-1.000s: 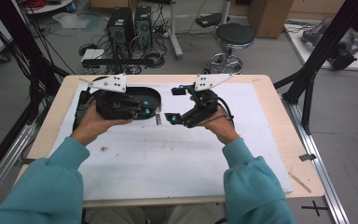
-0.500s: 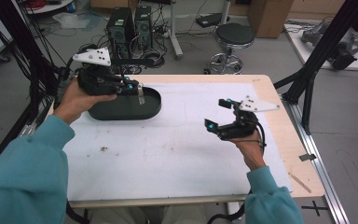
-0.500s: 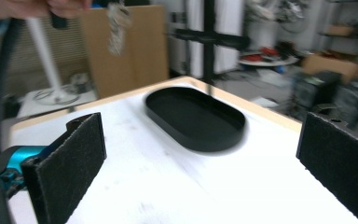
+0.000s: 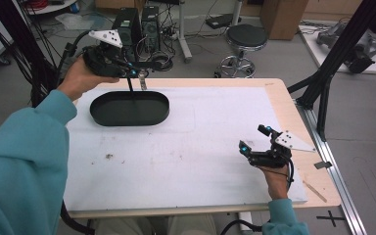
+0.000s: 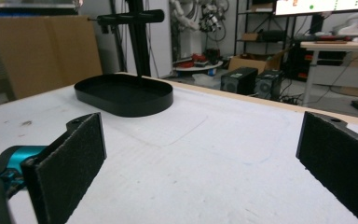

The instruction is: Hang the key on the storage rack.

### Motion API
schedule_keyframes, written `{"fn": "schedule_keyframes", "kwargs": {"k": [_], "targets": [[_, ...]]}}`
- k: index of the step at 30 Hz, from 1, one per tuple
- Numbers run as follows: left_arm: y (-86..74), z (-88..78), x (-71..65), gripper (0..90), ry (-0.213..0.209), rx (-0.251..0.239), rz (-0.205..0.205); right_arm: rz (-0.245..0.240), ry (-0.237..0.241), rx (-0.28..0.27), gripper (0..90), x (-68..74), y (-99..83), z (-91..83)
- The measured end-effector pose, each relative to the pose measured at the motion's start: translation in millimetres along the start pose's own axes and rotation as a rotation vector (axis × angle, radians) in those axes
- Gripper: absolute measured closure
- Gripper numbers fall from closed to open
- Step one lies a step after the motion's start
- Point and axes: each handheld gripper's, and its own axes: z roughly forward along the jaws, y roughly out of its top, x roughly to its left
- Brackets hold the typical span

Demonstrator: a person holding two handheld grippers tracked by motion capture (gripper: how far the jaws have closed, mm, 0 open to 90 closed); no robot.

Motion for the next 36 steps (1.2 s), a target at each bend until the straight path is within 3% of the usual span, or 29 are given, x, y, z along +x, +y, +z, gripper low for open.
{"fn": "schedule_keyframes", "kwargs": {"k": [3,13,24,36], "targets": [[2.4,4.3,6.0,88.5,0.007,0.035,0.000,-0.005,-0.027,-0.008,0.5,-4.1,-5.9,-3.2],[-8.4,16.4,26.1,88.5,0.037,0.105,-0.013,0.018,-0.040,-0.009,0.5,-9.7,-24.0,-5.1],[-19.4,25.2,43.8,88.5,0.067,0.137,-0.053,-0.013,-0.109,-0.007,0.5,-8.1,-34.8,-2.9],[-24.9,37.7,54.0,88.4,0.079,0.161,-0.088,-0.026,-0.118,0.010,0.5,-8.9,-41.1,-1.1]]}}
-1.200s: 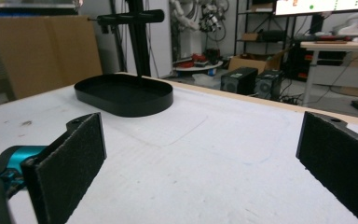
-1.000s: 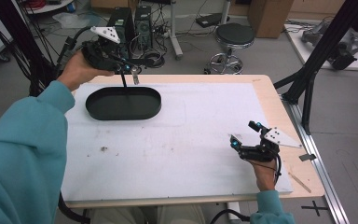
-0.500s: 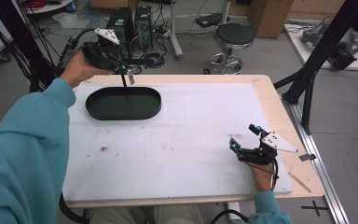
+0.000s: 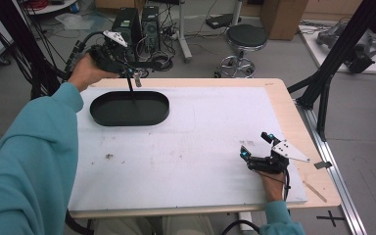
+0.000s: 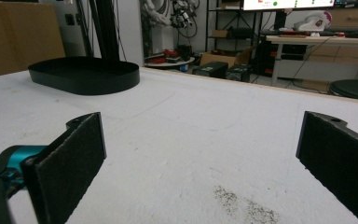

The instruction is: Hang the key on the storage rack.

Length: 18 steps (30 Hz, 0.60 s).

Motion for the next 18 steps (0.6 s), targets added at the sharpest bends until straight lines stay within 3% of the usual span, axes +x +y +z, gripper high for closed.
{"fn": "schedule_keyframes", "kwargs": {"k": [10,18], "targets": [[-5.6,8.2,10.3,88.4,0.019,0.026,-0.038,0.007,-0.003,0.002,0.5,0.4,-0.4,-0.2],[-7.1,12.1,13.4,88.4,0.021,0.030,-0.045,0.007,-0.002,0.003,0.5,0.9,-0.5,0.0]]}}
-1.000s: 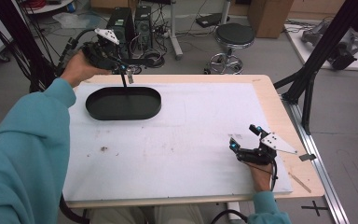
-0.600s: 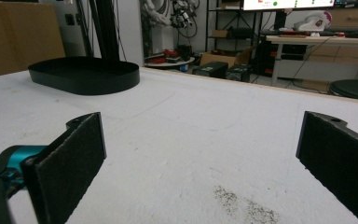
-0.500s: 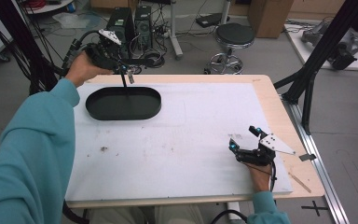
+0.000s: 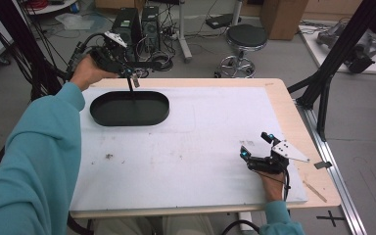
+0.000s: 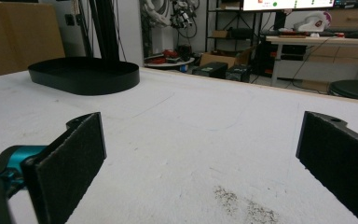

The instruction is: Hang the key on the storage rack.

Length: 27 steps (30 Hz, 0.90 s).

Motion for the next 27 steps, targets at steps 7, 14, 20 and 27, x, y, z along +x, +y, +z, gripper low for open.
{"fn": "schedule_keyframes", "kwargs": {"k": [7,14,20,27], "targets": [[-1.2,2.7,2.8,88.4,0.003,0.012,-0.018,-0.001,0.001,0.002,0.5,-0.3,0.0,-0.2],[-1.1,5.2,3.4,88.4,0.006,0.016,-0.016,-0.003,0.000,0.000,0.5,-0.8,-0.1,-0.3],[-0.6,7.5,3.2,88.4,0.002,0.019,-0.014,0.001,0.003,0.000,0.5,-0.9,-0.2,-0.3],[-1.6,8.1,4.7,88.4,0.005,0.024,-0.019,0.001,0.002,-0.001,0.5,-1.1,-0.2,-0.1]]}}
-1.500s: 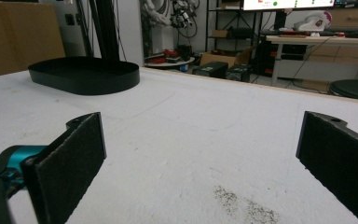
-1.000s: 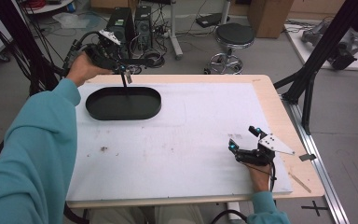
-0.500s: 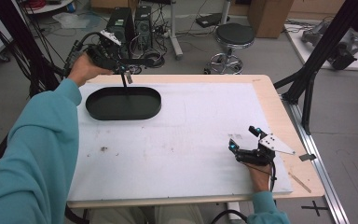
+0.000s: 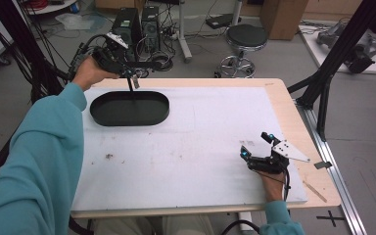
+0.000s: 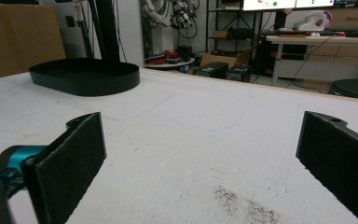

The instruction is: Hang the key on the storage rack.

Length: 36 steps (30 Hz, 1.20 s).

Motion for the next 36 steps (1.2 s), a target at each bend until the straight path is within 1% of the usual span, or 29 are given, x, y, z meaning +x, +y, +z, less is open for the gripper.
{"fn": "schedule_keyframes", "kwargs": {"k": [10,14,21,24,26,34,36], "targets": [[-0.2,0.4,1.4,88.4,0.005,-0.005,-0.009,0.000,0.002,0.004,0.5,0.1,0.0,-0.1],[-0.9,0.8,2.8,88.3,0.018,-0.002,-0.022,0.002,0.001,0.000,0.5,-0.1,0.0,0.0],[-1.3,1.6,5.0,88.4,0.021,-0.006,-0.036,0.002,0.003,0.003,0.5,0.3,0.0,-0.2],[-1.0,2.4,5.3,88.3,0.027,-0.006,-0.033,-0.004,0.003,0.002,0.5,0.0,0.0,-0.1],[-1.1,2.8,5.9,88.3,0.027,-0.012,-0.040,0.002,0.003,0.003,0.5,0.3,0.0,-0.3],[-1.5,2.6,8.3,88.3,0.038,-0.021,-0.049,0.001,0.004,-0.003,0.5,-0.3,-0.1,-0.2],[-2.2,3.3,9.6,88.3,0.043,-0.015,-0.049,0.000,0.003,-0.004,0.5,-0.3,-0.2,-0.2]]}}
